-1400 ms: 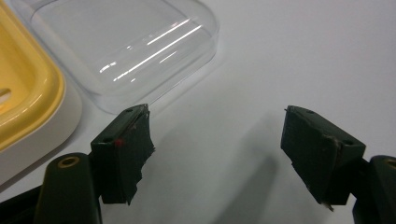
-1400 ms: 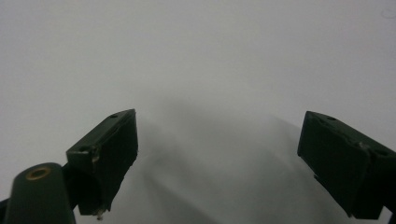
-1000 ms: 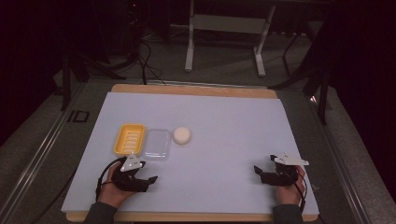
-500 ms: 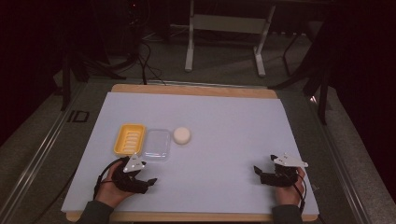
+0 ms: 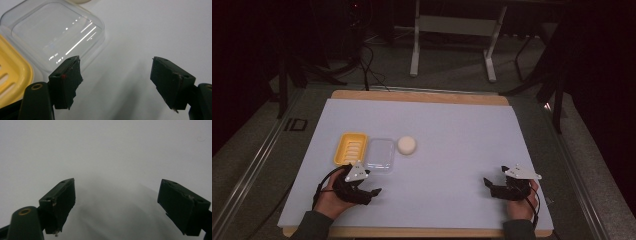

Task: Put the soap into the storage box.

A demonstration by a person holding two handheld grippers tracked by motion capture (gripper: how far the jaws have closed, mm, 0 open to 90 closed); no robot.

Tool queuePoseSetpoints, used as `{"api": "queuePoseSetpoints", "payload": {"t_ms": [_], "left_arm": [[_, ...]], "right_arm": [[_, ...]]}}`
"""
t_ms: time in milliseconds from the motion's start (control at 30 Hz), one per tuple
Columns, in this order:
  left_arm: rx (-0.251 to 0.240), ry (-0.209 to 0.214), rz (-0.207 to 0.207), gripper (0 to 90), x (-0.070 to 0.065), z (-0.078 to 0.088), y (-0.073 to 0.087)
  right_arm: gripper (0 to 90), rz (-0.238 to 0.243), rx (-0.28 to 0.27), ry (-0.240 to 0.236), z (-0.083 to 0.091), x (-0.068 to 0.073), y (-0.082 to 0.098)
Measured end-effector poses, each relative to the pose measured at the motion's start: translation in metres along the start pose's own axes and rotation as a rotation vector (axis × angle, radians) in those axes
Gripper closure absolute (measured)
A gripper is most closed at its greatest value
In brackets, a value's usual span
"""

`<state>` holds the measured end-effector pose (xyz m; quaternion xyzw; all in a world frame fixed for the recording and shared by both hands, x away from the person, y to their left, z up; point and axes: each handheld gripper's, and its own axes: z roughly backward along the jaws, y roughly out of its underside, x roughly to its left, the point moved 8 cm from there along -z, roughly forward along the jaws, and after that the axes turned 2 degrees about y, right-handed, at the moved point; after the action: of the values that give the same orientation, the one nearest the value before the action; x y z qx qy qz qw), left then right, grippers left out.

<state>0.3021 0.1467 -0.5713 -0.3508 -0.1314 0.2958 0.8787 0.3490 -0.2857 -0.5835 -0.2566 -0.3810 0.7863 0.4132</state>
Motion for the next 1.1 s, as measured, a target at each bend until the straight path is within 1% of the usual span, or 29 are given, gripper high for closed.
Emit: {"api": "queuePoseSetpoints", "payload": {"t_ms": [67,233,400,433,467,500,700,867,1033,1100], "left_arm": [[0.000,-0.005,-0.013,24.8,0.001,0.001,-0.006],[0.007,-0.022,-0.020,24.9,0.004,0.001,-0.013],[0.022,-0.019,-0.040,24.9,0.006,-0.001,-0.020],[0.029,-0.017,-0.049,24.9,0.006,-0.002,-0.021],[0.056,-0.022,-0.074,24.9,0.007,-0.003,-0.021],[0.064,-0.025,-0.078,24.9,0.008,-0.003,-0.022],[0.070,-0.025,-0.088,24.9,0.011,-0.002,-0.026],[0.088,-0.031,-0.109,24.8,0.013,-0.003,-0.029],[0.086,-0.035,-0.114,24.8,0.018,-0.004,-0.037],[0.097,-0.039,-0.127,24.8,0.021,-0.004,-0.040]], "right_arm": [[15.9,0.000,-0.001,-0.002,0.000,0.000,0.000],[15.9,0.001,0.000,-0.007,0.000,0.000,0.000],[16.0,-0.005,-0.010,-0.011,0.001,0.000,0.000],[16.0,-0.007,-0.011,-0.011,0.001,-0.001,0.000],[16.0,-0.006,-0.011,-0.011,0.001,0.000,0.000],[16.0,-0.005,-0.010,-0.011,0.001,0.000,0.000],[15.9,-0.008,-0.010,-0.011,0.001,-0.001,0.000],[15.9,-0.009,-0.013,-0.010,0.002,-0.001,0.000],[16.0,-0.011,-0.013,-0.011,0.002,-0.001,0.000],[15.9,-0.012,-0.015,-0.011,0.002,-0.001,-0.001]]}}
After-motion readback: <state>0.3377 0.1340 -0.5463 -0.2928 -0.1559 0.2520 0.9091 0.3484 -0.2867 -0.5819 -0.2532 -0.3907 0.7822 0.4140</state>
